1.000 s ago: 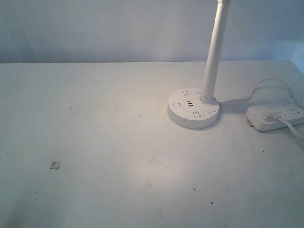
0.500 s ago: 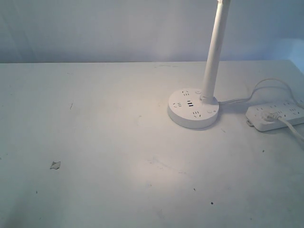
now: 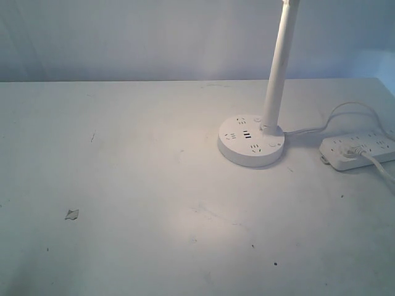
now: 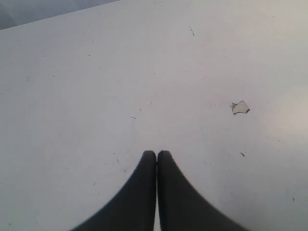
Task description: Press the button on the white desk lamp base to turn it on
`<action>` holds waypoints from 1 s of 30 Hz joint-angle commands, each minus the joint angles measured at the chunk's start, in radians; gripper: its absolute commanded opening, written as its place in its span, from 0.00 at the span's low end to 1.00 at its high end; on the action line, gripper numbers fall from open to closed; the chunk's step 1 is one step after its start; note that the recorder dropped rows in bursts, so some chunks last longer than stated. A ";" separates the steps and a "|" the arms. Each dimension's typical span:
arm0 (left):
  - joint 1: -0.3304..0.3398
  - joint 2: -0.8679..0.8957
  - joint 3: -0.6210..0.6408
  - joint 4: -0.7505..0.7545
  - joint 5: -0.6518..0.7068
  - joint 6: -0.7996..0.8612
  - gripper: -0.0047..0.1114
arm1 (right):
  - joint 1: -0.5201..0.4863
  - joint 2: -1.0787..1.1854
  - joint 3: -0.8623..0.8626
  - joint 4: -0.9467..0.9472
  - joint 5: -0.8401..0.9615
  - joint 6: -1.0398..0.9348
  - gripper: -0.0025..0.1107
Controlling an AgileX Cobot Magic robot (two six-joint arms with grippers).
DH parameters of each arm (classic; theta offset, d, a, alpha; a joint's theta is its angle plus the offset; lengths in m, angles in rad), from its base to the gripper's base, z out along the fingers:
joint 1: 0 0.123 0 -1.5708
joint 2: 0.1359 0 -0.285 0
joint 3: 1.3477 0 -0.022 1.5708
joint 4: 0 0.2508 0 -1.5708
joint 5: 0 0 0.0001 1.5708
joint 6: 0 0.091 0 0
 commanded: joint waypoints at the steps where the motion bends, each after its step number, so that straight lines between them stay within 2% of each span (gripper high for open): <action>1: 0.001 -0.004 0.003 -0.006 -0.001 -0.001 0.04 | 0.001 -0.006 0.006 -0.002 0.004 0.001 0.02; 15: 0.001 -0.004 0.003 -0.006 -0.001 -0.001 0.04 | 0.001 -0.006 0.006 0.000 0.011 -0.013 0.02; 17: 0.001 -0.004 0.003 -0.006 -0.001 -0.001 0.04 | 0.001 -0.006 0.006 0.047 0.036 -0.021 0.02; 19: 0.001 -0.004 0.003 -0.006 -0.001 -0.001 0.04 | 0.001 -0.006 0.006 0.195 0.103 -0.098 0.02; 24: 0.001 -0.004 0.003 -0.006 -0.001 -0.001 0.04 | 0.001 -0.006 0.006 0.651 0.369 -0.451 0.02; 27: 0.001 -0.004 0.003 -0.006 -0.001 -0.001 0.04 | 0.001 -0.006 0.006 0.843 0.356 -0.645 0.02; 30: 0.001 -0.004 0.003 -0.006 -0.001 -0.001 0.04 | 0.001 -0.006 0.006 0.991 0.296 -0.965 0.02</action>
